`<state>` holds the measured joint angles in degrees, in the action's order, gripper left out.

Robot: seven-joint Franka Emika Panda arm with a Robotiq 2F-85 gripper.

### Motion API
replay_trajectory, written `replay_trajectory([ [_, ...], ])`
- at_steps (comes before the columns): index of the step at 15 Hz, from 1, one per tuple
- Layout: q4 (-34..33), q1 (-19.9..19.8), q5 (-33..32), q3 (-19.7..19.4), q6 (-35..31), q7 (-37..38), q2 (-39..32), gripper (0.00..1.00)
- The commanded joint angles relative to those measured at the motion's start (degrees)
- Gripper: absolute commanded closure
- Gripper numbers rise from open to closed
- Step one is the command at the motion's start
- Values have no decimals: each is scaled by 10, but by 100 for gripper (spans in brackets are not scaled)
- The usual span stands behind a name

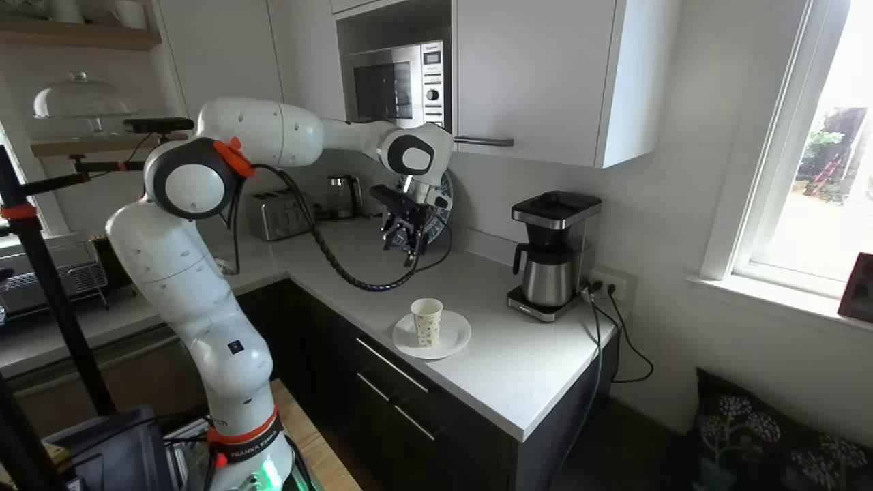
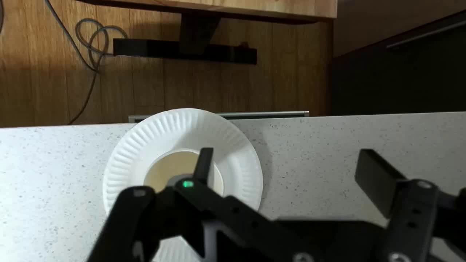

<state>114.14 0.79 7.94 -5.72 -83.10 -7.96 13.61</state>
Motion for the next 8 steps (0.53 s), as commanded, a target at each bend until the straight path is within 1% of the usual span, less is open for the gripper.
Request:
replay_trajectory([
  [1, -1, -10, 1, 8, 1, -2, -1, 0],
  [3, -1, -10, 1, 8, 1, -2, -1, 0],
  [5, -14, -16, -22, 10, 3, 17, 3, 0],
  [8, -46, -31, -74, 16, -2, 75, 25, 0],
])
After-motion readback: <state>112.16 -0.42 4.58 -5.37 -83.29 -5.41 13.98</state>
